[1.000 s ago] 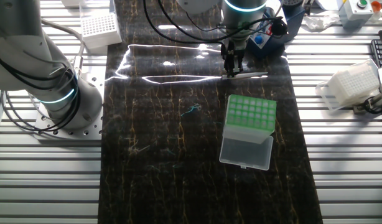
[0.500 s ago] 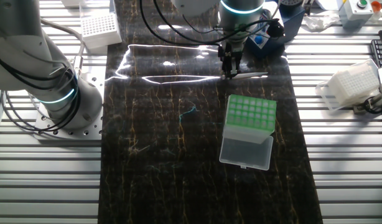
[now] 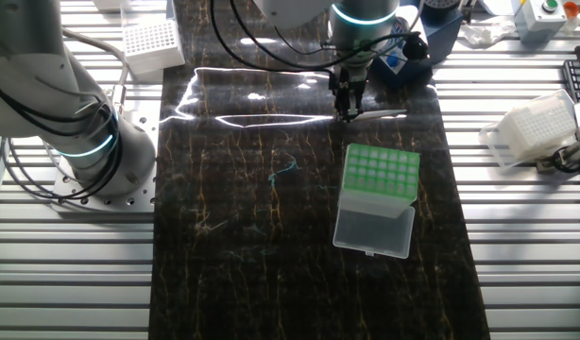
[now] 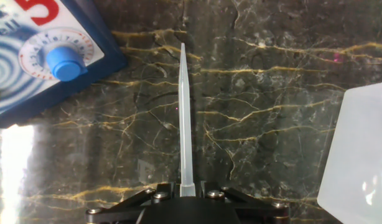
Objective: Insert a large pipette tip into the holder for large pipette tips
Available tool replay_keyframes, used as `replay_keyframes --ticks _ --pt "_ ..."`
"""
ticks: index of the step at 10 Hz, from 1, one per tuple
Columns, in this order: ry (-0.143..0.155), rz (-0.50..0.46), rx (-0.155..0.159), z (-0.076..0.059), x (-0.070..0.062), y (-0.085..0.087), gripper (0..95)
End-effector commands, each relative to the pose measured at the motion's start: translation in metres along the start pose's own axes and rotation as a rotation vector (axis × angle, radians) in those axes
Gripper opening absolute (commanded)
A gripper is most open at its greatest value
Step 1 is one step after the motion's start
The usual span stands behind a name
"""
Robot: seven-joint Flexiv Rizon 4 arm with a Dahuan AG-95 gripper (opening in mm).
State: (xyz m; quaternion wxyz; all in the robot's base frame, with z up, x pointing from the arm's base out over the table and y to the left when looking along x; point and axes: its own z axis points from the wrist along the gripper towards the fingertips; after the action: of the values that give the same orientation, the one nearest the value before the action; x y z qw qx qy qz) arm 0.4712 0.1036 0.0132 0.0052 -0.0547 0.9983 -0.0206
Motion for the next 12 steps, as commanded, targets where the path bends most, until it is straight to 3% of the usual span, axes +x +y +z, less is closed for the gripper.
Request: replay_keyframes --ticks 1,5,6,10,11,12 --pt "0.0 0.002 0.0 0.002 0.0 -0.001 0.0" --pt "0.019 0.008 -0.023 0.0 0.0 0.0 0.0" --pt "0.035 0.029 -0.08 -0.004 -0.001 0.001 0.0" --pt "0.19 0.09 -0.147 -0.034 -0.008 0.013 0.0" --pt "0.22 0.106 -0.177 -0.04 -0.008 0.016 0.0" --pt "0.227 0.107 -0.19 -0.042 -0.009 0.016 0.0"
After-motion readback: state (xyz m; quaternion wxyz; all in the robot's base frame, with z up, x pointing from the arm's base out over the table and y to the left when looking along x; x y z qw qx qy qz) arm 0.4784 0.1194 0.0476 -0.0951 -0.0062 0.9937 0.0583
